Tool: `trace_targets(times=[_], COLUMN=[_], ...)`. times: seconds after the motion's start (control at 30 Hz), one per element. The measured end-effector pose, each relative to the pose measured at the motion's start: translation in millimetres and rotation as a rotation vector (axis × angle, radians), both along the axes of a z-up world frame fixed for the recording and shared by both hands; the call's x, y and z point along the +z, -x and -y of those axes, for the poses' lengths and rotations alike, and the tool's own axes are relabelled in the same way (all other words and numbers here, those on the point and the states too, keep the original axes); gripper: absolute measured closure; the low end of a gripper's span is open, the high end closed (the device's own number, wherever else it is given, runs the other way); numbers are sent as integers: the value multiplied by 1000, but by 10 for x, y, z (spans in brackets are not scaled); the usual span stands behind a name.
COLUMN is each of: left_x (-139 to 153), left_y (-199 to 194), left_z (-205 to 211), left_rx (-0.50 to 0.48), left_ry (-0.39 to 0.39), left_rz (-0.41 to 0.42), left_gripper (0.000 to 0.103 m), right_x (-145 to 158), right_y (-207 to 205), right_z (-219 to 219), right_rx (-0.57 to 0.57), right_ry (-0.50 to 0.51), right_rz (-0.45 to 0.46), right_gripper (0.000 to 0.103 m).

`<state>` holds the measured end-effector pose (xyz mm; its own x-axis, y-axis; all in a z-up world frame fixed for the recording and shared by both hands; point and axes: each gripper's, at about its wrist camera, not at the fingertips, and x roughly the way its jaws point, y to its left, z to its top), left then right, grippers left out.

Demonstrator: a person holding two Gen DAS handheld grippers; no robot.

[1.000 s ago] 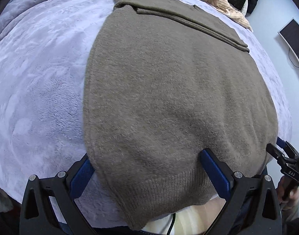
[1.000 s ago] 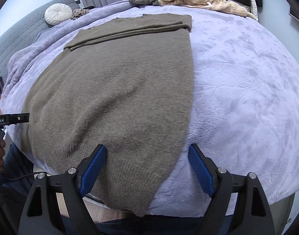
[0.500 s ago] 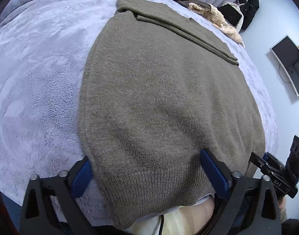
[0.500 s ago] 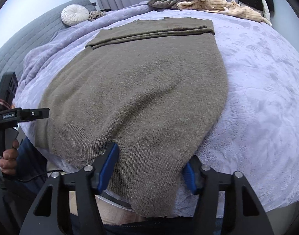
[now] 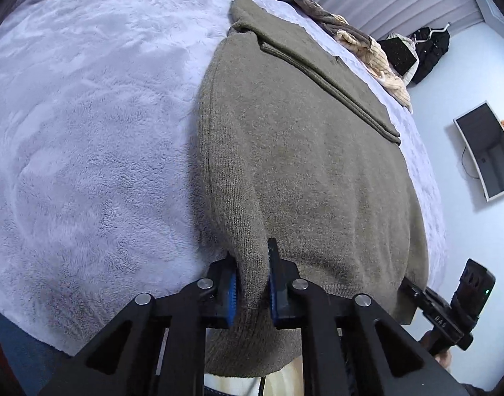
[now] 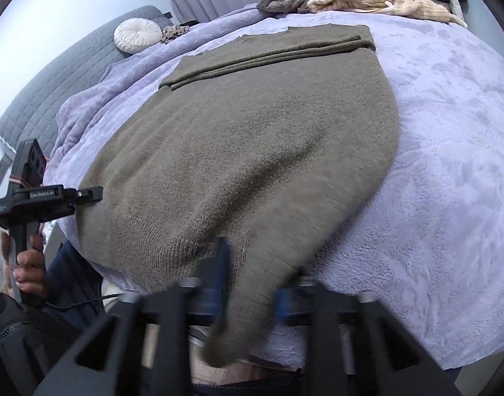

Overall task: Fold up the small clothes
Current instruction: 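Grasp the sweater side edge with the left gripper and lift it, then lift the ribbed sweater hem with the right gripper while the left gripper holds its corner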

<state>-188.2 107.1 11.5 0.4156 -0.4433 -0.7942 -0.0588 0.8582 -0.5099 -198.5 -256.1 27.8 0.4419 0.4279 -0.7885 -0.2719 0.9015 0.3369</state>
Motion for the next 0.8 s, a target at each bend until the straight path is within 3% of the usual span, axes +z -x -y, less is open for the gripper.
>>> trace_targets(times=[0.43,0.8], left_x=[829,1148], left_y=[-120,-390], left_z=[28,41], left_rx=[12,55], left_ry=[-24,-17], left_rz=[206,253], left_gripper=[88,88], right_x=[766,1203], right_y=[-25,-182], right_z=[205,258], right_rx=[-36,-92], right_ry=[-170,-224], right_rz=[142,224], right_gripper=[92,92])
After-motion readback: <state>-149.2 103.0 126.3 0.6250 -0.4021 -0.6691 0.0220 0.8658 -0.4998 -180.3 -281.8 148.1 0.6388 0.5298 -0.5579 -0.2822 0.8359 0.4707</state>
